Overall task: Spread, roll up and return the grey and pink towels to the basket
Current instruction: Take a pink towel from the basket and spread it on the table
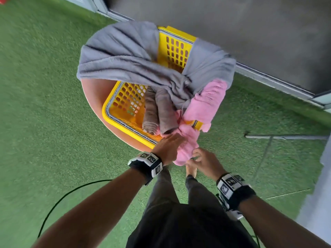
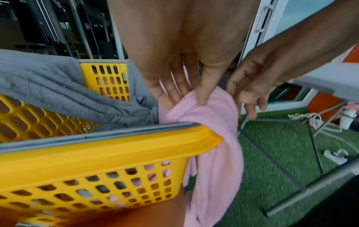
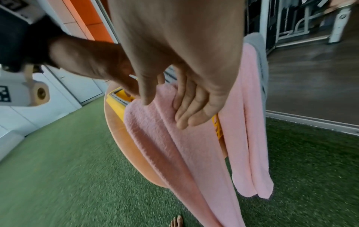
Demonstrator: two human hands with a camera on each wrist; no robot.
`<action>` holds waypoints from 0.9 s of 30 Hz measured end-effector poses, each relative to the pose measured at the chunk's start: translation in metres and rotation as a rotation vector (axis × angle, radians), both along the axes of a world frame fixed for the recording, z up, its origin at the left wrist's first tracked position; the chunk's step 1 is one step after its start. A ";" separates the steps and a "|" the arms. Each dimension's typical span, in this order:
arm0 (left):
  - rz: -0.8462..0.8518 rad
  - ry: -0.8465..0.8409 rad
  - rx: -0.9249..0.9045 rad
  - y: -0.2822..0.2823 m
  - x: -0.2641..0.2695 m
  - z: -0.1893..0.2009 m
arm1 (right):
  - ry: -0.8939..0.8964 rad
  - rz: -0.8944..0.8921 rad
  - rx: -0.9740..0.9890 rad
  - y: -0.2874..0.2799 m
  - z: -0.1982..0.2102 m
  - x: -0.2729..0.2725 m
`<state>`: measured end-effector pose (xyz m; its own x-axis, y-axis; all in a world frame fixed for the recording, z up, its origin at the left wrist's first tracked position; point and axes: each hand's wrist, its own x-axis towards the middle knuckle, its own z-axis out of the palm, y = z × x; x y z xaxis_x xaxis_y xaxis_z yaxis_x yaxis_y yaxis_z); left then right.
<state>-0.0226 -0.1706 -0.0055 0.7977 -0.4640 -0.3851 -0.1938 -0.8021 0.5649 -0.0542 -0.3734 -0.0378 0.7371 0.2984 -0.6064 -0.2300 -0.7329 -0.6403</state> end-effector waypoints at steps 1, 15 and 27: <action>-0.008 -0.013 0.001 0.000 0.002 -0.001 | -0.046 -0.014 -0.030 0.004 -0.004 0.000; 0.054 0.039 0.221 -0.009 0.004 -0.003 | -0.277 0.060 0.146 0.000 0.011 0.007; 0.464 0.016 -0.149 -0.018 0.024 0.033 | -0.266 -0.114 0.233 -0.039 0.039 0.043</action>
